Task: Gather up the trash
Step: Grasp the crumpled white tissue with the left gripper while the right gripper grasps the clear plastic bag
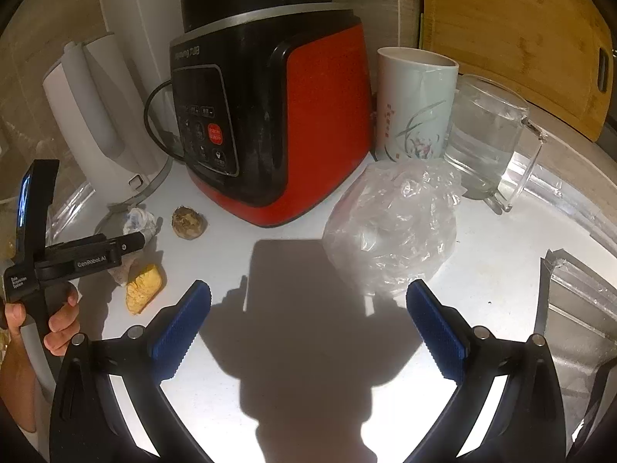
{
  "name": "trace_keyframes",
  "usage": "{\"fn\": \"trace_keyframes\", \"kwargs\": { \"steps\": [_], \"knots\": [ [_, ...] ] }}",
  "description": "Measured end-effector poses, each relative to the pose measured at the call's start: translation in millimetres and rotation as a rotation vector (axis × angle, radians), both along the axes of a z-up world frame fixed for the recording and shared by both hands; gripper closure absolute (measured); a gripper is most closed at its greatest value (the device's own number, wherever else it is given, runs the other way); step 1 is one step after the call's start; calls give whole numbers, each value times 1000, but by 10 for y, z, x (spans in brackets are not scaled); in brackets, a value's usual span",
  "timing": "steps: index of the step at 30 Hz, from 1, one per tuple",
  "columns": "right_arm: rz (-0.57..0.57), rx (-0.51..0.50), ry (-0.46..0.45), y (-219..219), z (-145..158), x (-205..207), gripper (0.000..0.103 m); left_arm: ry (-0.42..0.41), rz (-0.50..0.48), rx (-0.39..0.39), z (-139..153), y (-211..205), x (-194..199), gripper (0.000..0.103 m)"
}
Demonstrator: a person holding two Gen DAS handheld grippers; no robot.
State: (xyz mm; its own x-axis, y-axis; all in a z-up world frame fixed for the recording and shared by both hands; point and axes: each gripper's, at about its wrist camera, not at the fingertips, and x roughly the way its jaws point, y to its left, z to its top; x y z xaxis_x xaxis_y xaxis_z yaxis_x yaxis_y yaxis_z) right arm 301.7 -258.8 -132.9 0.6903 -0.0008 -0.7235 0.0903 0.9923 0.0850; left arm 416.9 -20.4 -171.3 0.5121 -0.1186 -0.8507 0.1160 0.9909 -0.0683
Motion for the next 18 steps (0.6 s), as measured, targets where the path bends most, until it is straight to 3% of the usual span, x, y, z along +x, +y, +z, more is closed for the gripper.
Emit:
{"fn": "trace_keyframes", "kwargs": {
  "steps": [2, 4, 7, 18],
  "knots": [
    [2, -1, 1, 14, 1, 3, 2, 21, 10, 12, -60, -17, 12, 36],
    [4, 2, 1, 20, -1, 8, 2, 12, 30, 54, -86, -29, 12, 56],
    [8, -18, -6, 45, -2, -3, 2, 22, 65, 69, -72, 2, -1, 71],
    [-43, -48, -25, -62, 37, -2, 2, -17, 166, 64, 177, 306, -383, 76]
  ]
}}
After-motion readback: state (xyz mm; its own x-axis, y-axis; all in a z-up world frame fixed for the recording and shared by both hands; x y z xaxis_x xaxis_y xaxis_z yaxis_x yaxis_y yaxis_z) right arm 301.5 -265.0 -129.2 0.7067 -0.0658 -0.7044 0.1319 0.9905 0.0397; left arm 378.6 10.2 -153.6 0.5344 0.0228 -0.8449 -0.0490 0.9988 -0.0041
